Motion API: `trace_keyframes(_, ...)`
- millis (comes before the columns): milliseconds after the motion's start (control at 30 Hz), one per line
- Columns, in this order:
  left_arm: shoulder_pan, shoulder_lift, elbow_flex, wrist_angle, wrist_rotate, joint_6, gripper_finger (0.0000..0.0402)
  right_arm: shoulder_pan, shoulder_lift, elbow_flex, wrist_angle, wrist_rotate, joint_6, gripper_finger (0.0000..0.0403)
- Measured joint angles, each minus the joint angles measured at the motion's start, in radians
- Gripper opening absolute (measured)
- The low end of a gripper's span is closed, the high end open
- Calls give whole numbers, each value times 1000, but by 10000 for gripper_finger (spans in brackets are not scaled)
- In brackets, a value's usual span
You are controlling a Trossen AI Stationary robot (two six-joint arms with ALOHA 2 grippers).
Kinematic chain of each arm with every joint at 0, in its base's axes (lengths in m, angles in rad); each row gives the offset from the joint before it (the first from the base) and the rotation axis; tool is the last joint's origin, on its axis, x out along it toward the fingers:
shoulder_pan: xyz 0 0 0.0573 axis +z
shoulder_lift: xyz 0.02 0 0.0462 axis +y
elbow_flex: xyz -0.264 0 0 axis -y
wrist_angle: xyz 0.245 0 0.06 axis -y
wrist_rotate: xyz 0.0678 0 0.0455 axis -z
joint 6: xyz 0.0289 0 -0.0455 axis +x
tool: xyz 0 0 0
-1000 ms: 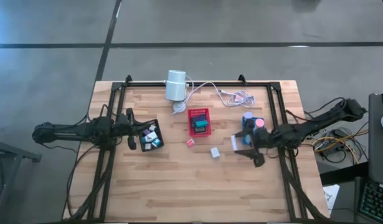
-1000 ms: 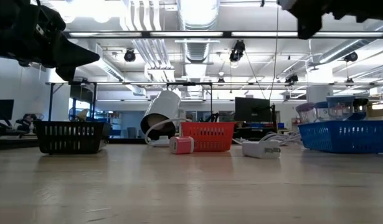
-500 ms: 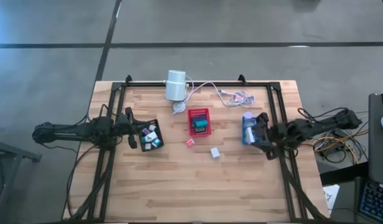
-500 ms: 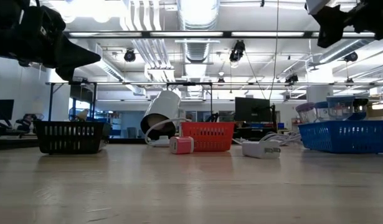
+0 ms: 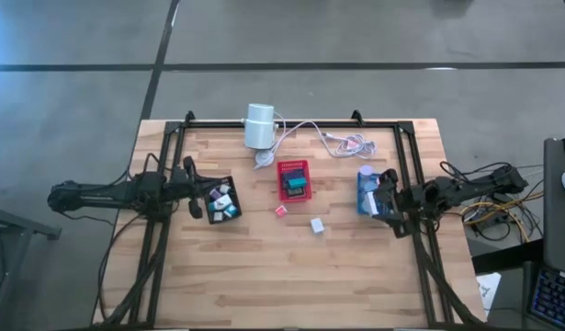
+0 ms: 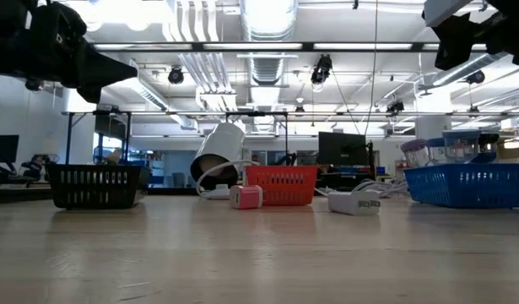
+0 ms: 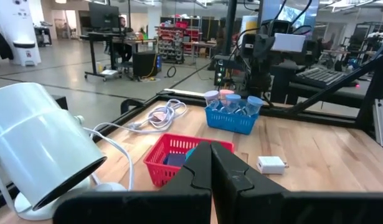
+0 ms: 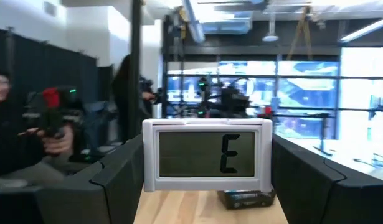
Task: Pick & Place Office items
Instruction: Put the white digital clock into the red basket
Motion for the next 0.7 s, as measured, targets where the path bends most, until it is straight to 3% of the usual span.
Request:
trace_keyframes(133,0,0,0,0,0,0,0,1,1,0,-6,-46,-4,277)
trace_keyframes(500,0,0,0,13,0,-11,0,0,1,0,-32,-34,-18,277)
trace_keyframes(700,0,0,0,124,-25,18,0,0,1,0,-16,-13,17,277)
